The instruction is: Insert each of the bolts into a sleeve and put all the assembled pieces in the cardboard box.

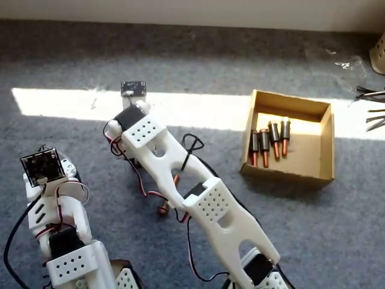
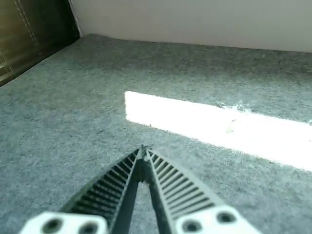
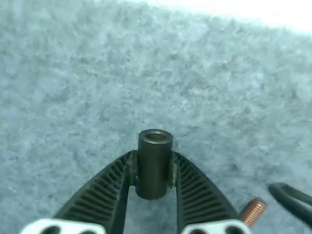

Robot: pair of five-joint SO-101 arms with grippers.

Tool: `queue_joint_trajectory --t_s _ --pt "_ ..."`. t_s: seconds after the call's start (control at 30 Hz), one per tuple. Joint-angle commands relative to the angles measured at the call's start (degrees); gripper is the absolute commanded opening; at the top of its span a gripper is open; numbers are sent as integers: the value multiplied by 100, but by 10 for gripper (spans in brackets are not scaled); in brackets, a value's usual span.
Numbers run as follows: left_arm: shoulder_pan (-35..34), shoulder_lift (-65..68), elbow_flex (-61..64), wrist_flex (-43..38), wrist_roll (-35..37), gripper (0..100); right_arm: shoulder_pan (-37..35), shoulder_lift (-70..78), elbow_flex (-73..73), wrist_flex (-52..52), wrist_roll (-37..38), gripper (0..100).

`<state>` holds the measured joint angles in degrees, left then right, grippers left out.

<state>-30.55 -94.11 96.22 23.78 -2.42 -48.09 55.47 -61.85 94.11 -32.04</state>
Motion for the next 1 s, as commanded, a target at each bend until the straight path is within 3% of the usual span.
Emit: queue_joint_trajectory --t_s 0.0,0.17,0.43,0.63,0.97 --pt "-31 -57 145 -105 -18 7 215 -224 -778 699 905 26" --pt "-31 -57 145 -105 -18 7 497 -251 -1042 681 2101 26" --pt "-13 -57 145 -105 -9 7 989 -593 -1051 690 2778 26" --pt "101 -57 145 -97 -26 7 1112 -1543 -1024 690 2796 26" --pt "101 -57 145 -97 -26 7 1218 -3864 1719 673 3640 26"
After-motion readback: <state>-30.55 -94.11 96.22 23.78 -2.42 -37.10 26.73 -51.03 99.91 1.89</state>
